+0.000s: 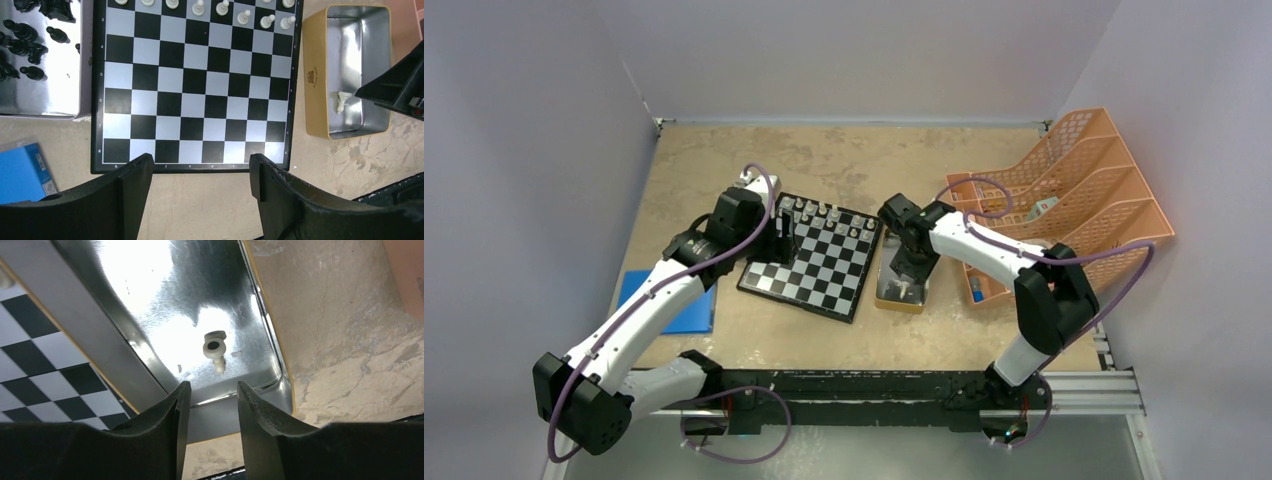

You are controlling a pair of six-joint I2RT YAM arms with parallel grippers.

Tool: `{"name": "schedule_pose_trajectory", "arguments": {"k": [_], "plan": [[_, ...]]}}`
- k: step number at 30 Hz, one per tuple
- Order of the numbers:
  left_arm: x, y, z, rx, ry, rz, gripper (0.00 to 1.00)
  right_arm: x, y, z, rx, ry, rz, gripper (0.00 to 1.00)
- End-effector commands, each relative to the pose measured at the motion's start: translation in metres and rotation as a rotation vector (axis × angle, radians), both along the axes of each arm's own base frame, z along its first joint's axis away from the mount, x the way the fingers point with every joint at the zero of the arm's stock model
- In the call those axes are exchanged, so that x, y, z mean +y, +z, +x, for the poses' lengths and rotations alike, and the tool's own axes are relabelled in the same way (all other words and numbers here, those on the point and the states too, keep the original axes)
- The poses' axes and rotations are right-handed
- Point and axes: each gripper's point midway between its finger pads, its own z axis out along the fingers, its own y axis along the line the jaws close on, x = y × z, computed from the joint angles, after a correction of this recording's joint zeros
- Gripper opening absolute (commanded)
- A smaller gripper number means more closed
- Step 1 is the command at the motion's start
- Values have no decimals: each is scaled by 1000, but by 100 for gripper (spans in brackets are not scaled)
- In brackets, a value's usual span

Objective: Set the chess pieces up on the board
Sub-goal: Pick up the chess piece from the storage box.

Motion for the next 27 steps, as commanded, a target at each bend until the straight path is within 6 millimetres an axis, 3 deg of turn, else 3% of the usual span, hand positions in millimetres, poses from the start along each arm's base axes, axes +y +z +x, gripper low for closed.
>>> {"name": "schedule_pose_trajectory", "arguments": {"k": [1,6,10,20,27], "plan": [[-7,19,10,-64,-16,-35,70,0,-6,1,-20,-33,21,41],[-6,17,9,-57,-17,-33,70,5,-25,5,-32,52,28,38],[-6,18,8,-52,-15,-30,70,-2,-37,-4,5,56,-2,37],[-6,23,9,-51,-15,-27,70,-6,-55,-4,3,53,-18,38],[-6,25,9,-40,-9,-33,69,-5,-63,1,-8,75,-30,24]]}}
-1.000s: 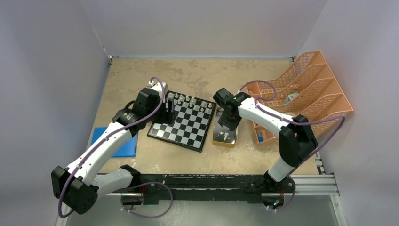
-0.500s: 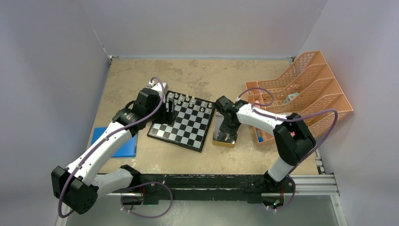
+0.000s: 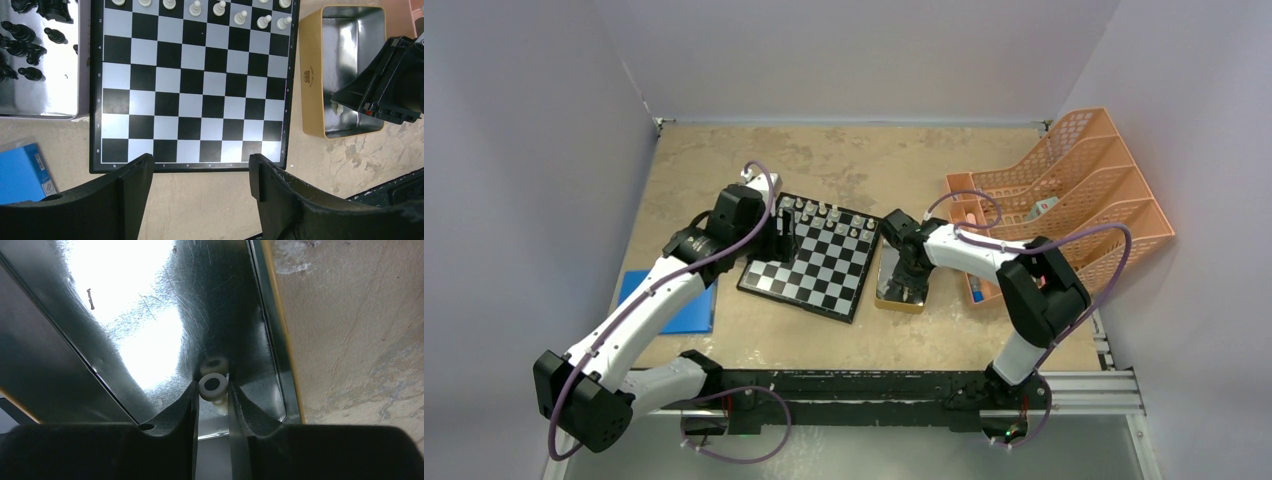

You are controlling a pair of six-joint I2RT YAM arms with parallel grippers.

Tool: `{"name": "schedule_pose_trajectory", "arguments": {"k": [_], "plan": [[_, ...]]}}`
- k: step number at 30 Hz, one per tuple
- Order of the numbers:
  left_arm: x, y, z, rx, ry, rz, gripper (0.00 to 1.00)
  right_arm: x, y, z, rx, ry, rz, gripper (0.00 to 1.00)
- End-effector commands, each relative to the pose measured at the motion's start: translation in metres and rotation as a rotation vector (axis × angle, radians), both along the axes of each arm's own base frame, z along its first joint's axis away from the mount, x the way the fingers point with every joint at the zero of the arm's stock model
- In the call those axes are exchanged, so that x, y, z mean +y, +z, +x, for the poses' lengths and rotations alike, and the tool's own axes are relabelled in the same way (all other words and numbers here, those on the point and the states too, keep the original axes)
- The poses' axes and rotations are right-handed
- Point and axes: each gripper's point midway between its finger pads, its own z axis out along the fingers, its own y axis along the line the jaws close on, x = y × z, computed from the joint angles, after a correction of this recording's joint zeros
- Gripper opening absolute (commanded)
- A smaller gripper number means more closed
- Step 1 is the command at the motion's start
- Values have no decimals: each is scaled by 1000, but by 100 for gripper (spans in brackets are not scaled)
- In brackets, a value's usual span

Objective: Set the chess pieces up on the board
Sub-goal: Pick up the chess piece from the storage box, then adjust the storage box at the center of the board.

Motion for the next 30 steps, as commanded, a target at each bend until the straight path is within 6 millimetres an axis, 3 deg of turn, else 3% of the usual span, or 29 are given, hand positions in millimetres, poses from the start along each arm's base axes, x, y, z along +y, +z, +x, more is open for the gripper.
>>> {"name": "schedule_pose_trajectory", "arguments": {"k": [1,6,10,15,20,24,30], "plan": [[-4,21,8,-46,1,-31,69,-2,-7,8,-31,3,-19,23],[-6,27,9,-48,20,-56,68,-6,9,11,-55,9,-34,17],[-10,34,13,-55,40,-88,67,3,47,27,-109,11,-2,16],[-29,48,14,-46,0,-181,64,20,89,45,-155,13,71,16],[-44,65,17,-60,-12,-284,60,52,125,62,-196,16,219,16],[-58,83,23,-79,-31,-363,55,93,164,71,-204,10,444,16],[-81,93,26,-82,-110,-460,50,146,216,77,-196,-40,801,18]]}}
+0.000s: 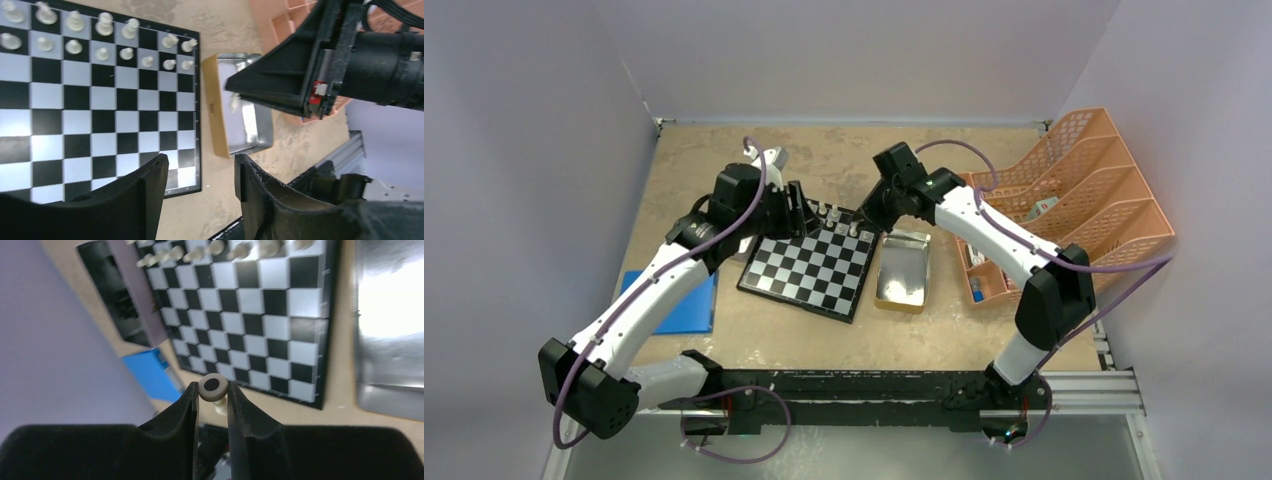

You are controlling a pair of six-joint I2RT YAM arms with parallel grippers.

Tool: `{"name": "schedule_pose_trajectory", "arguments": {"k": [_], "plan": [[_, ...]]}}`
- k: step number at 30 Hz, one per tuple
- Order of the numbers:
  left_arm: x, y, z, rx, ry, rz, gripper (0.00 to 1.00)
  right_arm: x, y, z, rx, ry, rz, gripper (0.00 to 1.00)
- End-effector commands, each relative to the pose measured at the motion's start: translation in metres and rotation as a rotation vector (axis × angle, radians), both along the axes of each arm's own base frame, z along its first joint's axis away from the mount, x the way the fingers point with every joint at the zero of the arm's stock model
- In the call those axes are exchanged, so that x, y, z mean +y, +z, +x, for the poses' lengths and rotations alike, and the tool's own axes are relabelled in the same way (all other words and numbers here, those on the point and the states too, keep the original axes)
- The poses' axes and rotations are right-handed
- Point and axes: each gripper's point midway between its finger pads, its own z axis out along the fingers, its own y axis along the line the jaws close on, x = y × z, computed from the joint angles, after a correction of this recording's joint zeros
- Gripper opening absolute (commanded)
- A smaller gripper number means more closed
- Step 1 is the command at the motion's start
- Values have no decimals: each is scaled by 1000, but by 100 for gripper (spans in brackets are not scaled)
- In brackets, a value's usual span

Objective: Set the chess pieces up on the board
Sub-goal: Adjust the storage box at the center of the board.

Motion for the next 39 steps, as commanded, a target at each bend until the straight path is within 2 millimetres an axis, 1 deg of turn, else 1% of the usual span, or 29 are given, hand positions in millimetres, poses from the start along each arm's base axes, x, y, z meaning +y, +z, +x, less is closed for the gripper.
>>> {"name": "schedule_pose_trajectory", "arguments": {"k": [1,4,7,10,13,18,22,24,27,33,38,39], "plan": [[-30,39,9,-77,-82,-166,49,46,66,2,14,-22,360,18],[-41,38,11,-47,-101,-213,49,56,85,3,13,-41,472,17],[-49,37,14,-33,-106,-248,49,61,96,2,28,-64,549,17],[-50,34,20,-35,-85,-252,49,65,104,4,16,-62,596,17],[-48,33,30,-50,-43,-242,48,66,110,5,6,-50,603,17],[-47,39,42,-72,-6,-238,40,65,109,1,9,-45,608,17],[-48,43,45,-87,-2,-243,29,65,109,0,8,-40,608,17],[-48,43,45,-87,0,-242,26,64,109,-1,10,-41,608,17],[-44,44,46,-96,19,-239,24,64,108,-1,4,-34,606,17],[-45,49,47,-115,16,-250,24,65,104,0,3,-24,596,17],[-43,52,46,-127,19,-250,21,65,100,2,-5,-20,577,17],[-43,53,46,-133,20,-251,18,65,99,2,-7,-21,577,17]]}}
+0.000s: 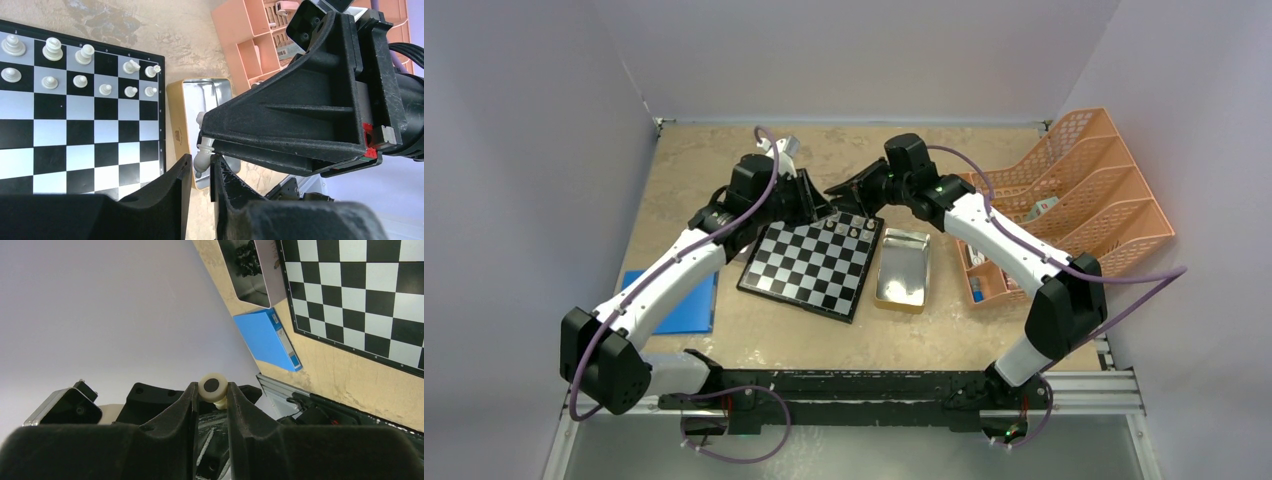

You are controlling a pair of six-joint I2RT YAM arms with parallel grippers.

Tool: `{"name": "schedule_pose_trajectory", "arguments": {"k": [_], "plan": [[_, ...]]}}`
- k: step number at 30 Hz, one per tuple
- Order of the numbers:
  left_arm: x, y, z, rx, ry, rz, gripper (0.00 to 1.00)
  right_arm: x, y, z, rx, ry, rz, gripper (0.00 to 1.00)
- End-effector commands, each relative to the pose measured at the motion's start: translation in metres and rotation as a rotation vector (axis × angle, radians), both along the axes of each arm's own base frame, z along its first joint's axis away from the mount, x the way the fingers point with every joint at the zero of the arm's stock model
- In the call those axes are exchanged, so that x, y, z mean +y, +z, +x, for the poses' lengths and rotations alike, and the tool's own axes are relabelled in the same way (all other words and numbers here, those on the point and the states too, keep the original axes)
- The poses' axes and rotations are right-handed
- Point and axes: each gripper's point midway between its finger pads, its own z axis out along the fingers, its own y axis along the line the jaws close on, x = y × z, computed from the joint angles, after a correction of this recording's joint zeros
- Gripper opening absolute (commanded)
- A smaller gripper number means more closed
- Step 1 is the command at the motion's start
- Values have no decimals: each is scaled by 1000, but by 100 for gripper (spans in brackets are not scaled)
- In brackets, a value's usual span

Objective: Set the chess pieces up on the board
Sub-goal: Adjust the storage box at the center of the board.

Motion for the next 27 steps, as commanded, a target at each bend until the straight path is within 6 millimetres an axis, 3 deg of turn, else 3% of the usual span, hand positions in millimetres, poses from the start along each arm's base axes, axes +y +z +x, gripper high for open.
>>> {"name": "schedule_pose_trajectory", "arguments": {"k": [1,3,9,17,20,25,27], "plan": [[0,49,12,-149,35,-72,13,4,17,-7,-46,36,33,18],[0,51,11,-174,21,-71,0,3,17,-6,-54,36,27,18],[2,47,4,-171,8,-63,0,-4,16,-12,-57,43,-14,23],[0,39,-20,-161,-100,-39,0,-19,9,-19,-75,37,-87,40],[3,28,-34,-96,-133,-19,0,-33,11,-17,-118,-9,-140,42],[13,4,-58,20,-161,39,0,-73,-11,-9,-206,-59,-335,43],[16,-3,-62,35,-170,61,0,-79,-14,-8,-260,-24,-374,43]]}}
